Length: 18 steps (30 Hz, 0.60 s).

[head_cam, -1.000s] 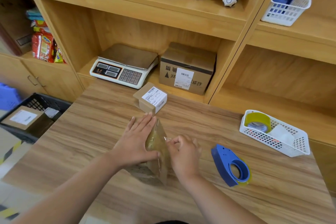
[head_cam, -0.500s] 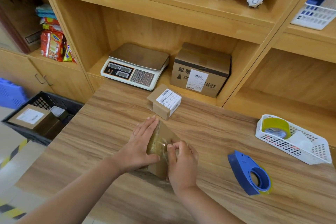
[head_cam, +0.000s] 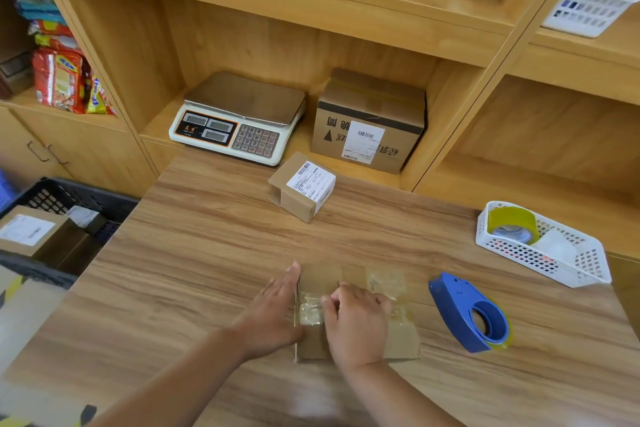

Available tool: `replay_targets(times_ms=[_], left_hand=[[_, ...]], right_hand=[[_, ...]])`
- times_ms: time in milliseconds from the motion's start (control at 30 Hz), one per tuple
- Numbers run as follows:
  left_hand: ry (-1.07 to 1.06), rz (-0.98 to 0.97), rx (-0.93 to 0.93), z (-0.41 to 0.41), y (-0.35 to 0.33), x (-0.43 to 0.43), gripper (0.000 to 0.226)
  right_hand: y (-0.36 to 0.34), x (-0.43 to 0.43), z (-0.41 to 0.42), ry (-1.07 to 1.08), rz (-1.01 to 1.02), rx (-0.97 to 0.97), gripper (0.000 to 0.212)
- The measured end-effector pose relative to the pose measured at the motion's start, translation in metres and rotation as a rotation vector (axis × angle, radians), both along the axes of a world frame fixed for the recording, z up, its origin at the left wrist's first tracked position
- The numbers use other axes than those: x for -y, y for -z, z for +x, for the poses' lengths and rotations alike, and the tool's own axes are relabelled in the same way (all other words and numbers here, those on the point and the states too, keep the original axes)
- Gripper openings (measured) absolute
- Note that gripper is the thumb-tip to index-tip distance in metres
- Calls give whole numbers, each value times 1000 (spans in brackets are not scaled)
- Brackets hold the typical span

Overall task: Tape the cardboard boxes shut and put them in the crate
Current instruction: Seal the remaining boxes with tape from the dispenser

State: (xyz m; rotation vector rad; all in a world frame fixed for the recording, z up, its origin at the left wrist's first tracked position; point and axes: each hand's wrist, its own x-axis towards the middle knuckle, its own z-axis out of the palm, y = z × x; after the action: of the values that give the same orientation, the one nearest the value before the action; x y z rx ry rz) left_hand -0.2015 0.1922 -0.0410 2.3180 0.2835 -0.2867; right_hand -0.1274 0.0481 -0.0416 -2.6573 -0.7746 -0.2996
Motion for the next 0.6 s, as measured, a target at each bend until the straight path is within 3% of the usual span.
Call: replay_targets(times_ms=[167, 400, 600], left_hand=[[-21, -24, 19, 1, 7, 2, 106], [95, 170, 61, 1, 21, -5, 95], [89, 92, 68, 1, 25, -10, 95]], right_hand=[[7, 2, 4, -7, -59, 33, 19], [8, 4, 6, -12, -77, 64, 18], [12, 4, 5, -26, -95, 70, 22]])
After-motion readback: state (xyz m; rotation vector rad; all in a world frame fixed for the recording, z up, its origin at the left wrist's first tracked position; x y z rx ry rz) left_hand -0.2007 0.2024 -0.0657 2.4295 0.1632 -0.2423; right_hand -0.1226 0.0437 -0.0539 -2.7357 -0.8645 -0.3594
